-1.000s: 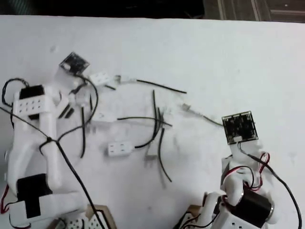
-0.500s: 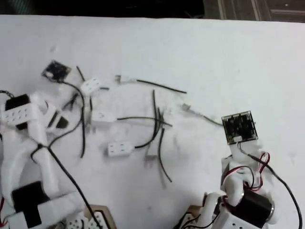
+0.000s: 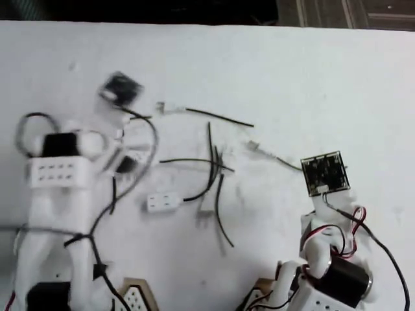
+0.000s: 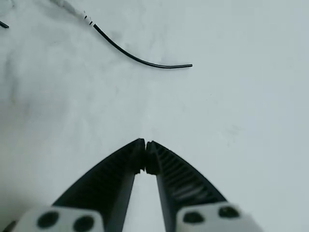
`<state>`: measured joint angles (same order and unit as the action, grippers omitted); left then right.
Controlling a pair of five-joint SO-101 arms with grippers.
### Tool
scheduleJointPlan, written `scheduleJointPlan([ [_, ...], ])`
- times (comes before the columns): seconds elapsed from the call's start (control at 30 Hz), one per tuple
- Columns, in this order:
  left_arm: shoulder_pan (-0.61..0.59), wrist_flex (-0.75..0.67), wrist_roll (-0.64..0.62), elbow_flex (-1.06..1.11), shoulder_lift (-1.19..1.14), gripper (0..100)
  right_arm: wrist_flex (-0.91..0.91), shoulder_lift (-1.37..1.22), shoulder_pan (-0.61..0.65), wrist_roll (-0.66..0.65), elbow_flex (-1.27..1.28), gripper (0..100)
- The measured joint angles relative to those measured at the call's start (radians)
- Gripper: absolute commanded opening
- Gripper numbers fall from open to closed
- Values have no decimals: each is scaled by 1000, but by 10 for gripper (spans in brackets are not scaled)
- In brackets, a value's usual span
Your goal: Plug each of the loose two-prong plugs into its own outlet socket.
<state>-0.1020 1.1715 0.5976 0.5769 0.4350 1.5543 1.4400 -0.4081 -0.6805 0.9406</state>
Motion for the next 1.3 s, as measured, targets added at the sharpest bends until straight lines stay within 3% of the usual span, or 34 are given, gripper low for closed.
scheduleJointPlan([
  [0.2, 92, -187, -28, 12, -235, 321, 0, 0, 0, 0, 8, 21],
  [0.5, 49, -147, 57, -278, -675, 313, 0, 0, 0, 0, 8, 21],
  [0.73, -106, -64, 81, -471, -793, 102, 0, 0, 0, 0, 8, 21],
  [0.9, -178, -55, 121, -505, -793, 23, 0, 0, 0, 0, 8, 21],
  [1.17, -279, -49, 123, -514, -752, 39, 0, 0, 0, 0, 8, 21],
  [1.3, -287, -37, 133, -466, -735, 168, 0, 0, 0, 0, 8, 22],
])
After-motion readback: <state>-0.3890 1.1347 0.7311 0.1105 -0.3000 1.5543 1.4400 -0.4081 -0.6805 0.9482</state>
